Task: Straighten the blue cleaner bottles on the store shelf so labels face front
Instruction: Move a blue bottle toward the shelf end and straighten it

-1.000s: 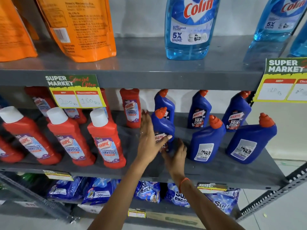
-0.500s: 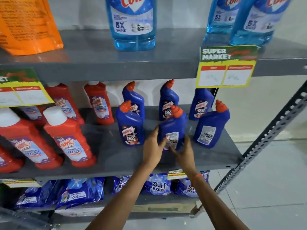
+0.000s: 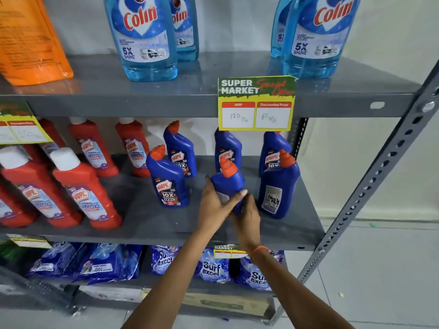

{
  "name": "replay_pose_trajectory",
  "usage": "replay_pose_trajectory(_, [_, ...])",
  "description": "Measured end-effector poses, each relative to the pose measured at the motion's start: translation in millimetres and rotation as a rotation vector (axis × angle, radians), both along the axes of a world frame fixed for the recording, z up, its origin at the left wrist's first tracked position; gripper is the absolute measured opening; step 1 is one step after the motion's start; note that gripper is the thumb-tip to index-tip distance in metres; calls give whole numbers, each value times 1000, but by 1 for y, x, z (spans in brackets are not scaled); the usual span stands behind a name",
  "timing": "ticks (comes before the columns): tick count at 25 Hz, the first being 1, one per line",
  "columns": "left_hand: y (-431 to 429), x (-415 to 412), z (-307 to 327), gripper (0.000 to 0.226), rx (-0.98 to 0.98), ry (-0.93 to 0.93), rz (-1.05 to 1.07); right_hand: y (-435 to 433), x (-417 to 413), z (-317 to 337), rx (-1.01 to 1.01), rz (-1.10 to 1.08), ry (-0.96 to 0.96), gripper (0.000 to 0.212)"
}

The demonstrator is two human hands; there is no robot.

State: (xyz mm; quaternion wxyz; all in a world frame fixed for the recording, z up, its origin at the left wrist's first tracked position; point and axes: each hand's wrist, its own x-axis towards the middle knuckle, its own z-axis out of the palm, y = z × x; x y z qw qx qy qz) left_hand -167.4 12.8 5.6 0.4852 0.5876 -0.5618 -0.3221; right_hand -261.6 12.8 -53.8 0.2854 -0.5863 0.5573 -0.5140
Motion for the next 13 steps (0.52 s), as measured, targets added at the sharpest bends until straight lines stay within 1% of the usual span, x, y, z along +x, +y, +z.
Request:
replay_pose_trajectory(2, [4, -14, 8, 84, -22, -26, 148, 10, 4, 1, -44, -6, 70, 33])
replay_pose_trajectory(3, [5, -19, 10, 84, -36, -59, 212, 13, 5, 2, -38, -7, 73, 38])
replay_pose_trajectory(5, [8, -24, 17, 68, -82, -136, 291, 17, 7, 5, 8, -6, 59, 47])
replay_pose_trajectory(7, [8, -20, 24, 47, -141, -162, 320, 18, 8, 3, -21, -7, 111, 48])
replay_pose_trajectory(9, [3, -10, 28, 36, -181, -169, 291, 17, 10, 3, -22, 5, 159, 44])
replay_pose_trajectory(10, [-1, -3, 28, 33, -193, -163, 241, 16, 9, 4, -13, 12, 155, 43])
replay_pose_trajectory(11, [-5, 4, 28, 31, -197, -138, 172, 13, 6, 1, -8, 23, 156, 47])
replay_pose_trajectory(13, [-14, 19, 26, 26, -168, -32, 13, 3, -4, -5, 26, 78, 155, 63])
